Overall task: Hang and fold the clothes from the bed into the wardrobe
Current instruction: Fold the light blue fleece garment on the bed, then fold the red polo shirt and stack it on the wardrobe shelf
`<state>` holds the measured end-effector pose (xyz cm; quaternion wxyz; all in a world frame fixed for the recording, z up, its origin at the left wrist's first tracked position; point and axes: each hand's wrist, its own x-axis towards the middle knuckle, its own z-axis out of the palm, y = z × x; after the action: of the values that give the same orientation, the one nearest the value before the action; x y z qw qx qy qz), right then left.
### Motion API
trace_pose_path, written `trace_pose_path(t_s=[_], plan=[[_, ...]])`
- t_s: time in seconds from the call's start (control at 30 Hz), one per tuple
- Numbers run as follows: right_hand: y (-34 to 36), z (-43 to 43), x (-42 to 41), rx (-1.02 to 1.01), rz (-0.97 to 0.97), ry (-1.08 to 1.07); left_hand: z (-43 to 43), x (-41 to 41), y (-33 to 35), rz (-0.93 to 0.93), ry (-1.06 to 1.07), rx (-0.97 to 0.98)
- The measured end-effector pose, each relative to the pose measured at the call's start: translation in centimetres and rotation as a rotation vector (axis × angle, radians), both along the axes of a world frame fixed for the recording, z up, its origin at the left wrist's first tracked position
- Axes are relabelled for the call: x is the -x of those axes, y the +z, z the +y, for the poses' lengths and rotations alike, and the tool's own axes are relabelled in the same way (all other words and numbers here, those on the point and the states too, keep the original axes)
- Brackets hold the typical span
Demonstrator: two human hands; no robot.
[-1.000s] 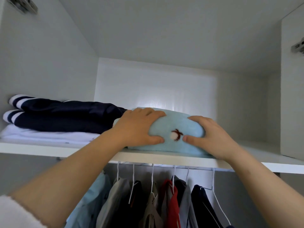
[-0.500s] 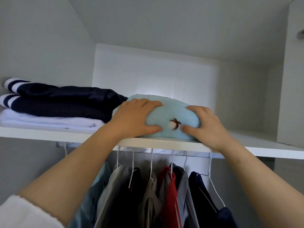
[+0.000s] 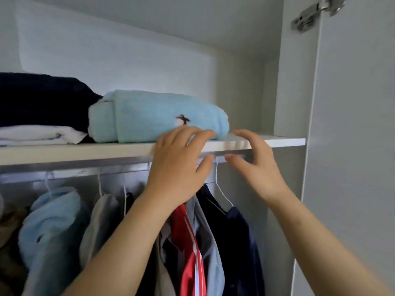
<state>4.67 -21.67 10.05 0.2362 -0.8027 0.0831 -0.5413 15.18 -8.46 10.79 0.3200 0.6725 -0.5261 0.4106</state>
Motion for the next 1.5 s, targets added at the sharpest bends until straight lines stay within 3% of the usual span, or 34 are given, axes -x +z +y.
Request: trace_pose_path(t_s=[0.13, 0.37, 0.57, 0.77, 1.0, 1.2, 1.5], plan=[[-5.0, -0.2, 6.9, -0.096, 0.056, -0.16, -3.4, 4.1, -4.5, 0.159, -0.341, -0.079], [-14.0, 2.9, 22.8, -0.48, 0.013, -0.529, -8.4, 16.9, -11.8, 0.396, -0.836, -0.375], [-21.1, 11.8, 37.9, -0.777, -0.164, -0.873, -6.5, 32.5, -17.2, 0.395, -1.139, -0.707], [-26.2, 24.9, 51.6, -0.963, -0.316, -1.155, 1.4, 49.1, -22.1, 0.405, -1.402, -1.045], [-30.5, 42.8, 65.3, -1.145, -0.488, -1.511, 14.0, 66.7, -27.2, 0.404, -1.63, -1.35], [-34.2, 56.9, 71.6, -1.253, -0.732, -1.744, 24.9, 77.2, -31.8, 0.353, -1.703, -1.627], [-39.2, 69.6, 78.9, -1.375, -1.069, -1.904, 36.9, 92.0, -36.0, 0.138, -1.746, -1.931]])
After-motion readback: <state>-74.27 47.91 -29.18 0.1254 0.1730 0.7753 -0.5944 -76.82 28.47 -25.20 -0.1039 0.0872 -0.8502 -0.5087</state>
